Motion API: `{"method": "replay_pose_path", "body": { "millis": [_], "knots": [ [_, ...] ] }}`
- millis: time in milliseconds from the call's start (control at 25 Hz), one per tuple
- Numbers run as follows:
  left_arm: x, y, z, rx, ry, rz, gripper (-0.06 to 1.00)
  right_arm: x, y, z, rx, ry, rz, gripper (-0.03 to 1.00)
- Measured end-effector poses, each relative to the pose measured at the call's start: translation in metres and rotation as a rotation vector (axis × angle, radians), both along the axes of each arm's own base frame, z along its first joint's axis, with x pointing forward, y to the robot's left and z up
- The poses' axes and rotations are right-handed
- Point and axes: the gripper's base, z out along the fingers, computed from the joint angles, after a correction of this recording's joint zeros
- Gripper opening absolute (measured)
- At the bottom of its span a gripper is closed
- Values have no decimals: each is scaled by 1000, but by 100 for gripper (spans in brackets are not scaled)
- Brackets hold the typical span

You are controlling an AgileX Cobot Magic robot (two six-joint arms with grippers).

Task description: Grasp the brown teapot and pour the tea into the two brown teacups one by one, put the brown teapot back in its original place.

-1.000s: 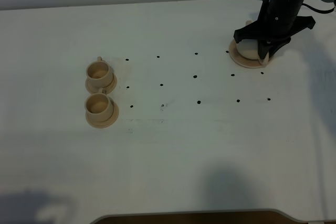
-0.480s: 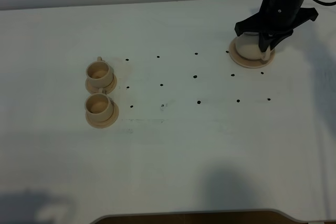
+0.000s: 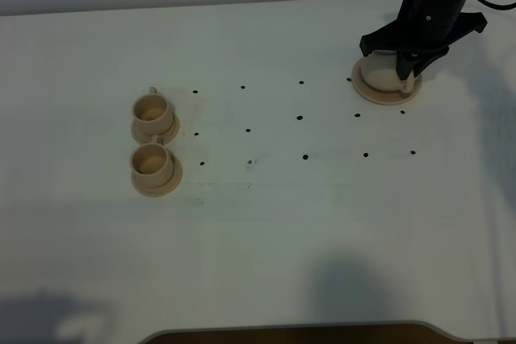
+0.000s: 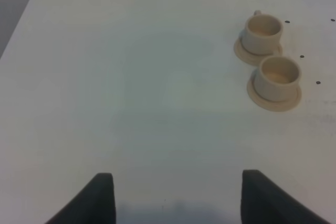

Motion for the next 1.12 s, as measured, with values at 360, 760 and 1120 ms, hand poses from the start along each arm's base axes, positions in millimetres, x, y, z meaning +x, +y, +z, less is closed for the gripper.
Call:
{"method": "replay_pose_path", "body": {
  "millis": [360,760,1120],
  "knots": [
    [0,0,0,0,0,0,55,-4,3,-11,-7,66,6,11],
    [0,0,0,0,0,0,55,-5,4,-18,9,98,1,17],
    [0,0,0,0,0,0,55,-5,5,-18,11,100,3,41]
  ]
}}
